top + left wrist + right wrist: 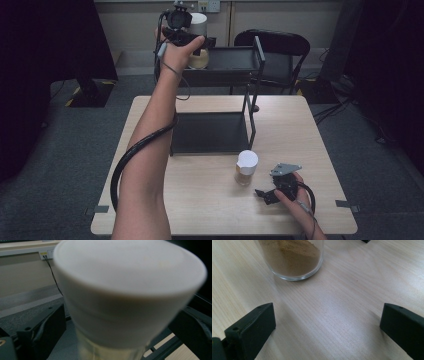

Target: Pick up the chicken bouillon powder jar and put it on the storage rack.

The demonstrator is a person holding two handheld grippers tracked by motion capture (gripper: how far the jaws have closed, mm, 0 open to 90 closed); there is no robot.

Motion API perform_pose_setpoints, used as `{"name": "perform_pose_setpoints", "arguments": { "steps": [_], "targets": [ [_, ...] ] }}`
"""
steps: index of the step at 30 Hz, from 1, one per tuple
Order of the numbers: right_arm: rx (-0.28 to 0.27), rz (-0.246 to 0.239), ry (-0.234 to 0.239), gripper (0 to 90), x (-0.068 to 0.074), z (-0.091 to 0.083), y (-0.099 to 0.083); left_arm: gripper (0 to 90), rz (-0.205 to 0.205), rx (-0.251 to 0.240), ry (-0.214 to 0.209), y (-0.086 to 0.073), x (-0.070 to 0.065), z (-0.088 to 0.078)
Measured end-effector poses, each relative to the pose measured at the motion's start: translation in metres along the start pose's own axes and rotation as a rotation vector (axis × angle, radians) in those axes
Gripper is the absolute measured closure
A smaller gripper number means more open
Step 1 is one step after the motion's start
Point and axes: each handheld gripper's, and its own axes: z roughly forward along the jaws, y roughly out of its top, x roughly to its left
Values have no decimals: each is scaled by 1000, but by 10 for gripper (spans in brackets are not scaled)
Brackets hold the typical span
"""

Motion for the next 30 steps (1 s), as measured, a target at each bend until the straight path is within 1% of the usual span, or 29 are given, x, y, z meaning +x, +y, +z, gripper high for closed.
{"name": "perform_pose_setpoints", "arguments": {
  "steps": [3, 5, 6, 7, 10, 12, 13, 15, 17, 19, 21, 24, 28, 30],
  "targets": [
    [-1, -1, 0, 0, 0, 0, 0, 2, -4, -13, -6, -9, 0, -6],
    [-1, 0, 0, 0, 0, 0, 0, 2, -8, -23, -21, -14, 3, -9],
    [-1, 0, 0, 0, 0, 0, 0, 1, -9, -28, -19, -18, 2, -11],
    [-1, -2, -1, 0, 0, 0, 0, 0, -18, -30, -11, -21, 1, -12],
    [-1, -1, 0, 0, 0, 0, 0, 2, -29, -32, -16, -29, 1, -15],
    [-1, -1, 0, 0, 0, 0, 0, 2, -49, -50, -33, -38, 2, -17],
    [0, -1, 0, 0, 0, 0, 0, 2, -53, -54, -32, -40, 2, -18],
    [-1, -2, 0, 0, 0, 0, 0, 2, -55, -63, -38, -45, 1, -20],
    [-1, -1, 0, 0, 0, 0, 0, 2, -48, -67, -41, -48, -1, -21],
    [-1, -2, 0, 0, 0, 0, 0, 2, -49, -72, -54, -52, -2, -23],
    [-1, -3, 0, 0, 0, 0, 0, 2, -49, -82, -56, -56, -4, -24],
    [-2, 0, 0, 0, 0, 0, 0, 2, -49, -100, -77, -64, -6, -26],
    [-1, 0, 0, 0, 0, 0, 0, 2, -37, -103, -90, -71, -8, -28],
    [-1, 0, 0, 0, 0, 0, 0, 2, -40, -111, -97, -75, -8, -29]
  ]
}}
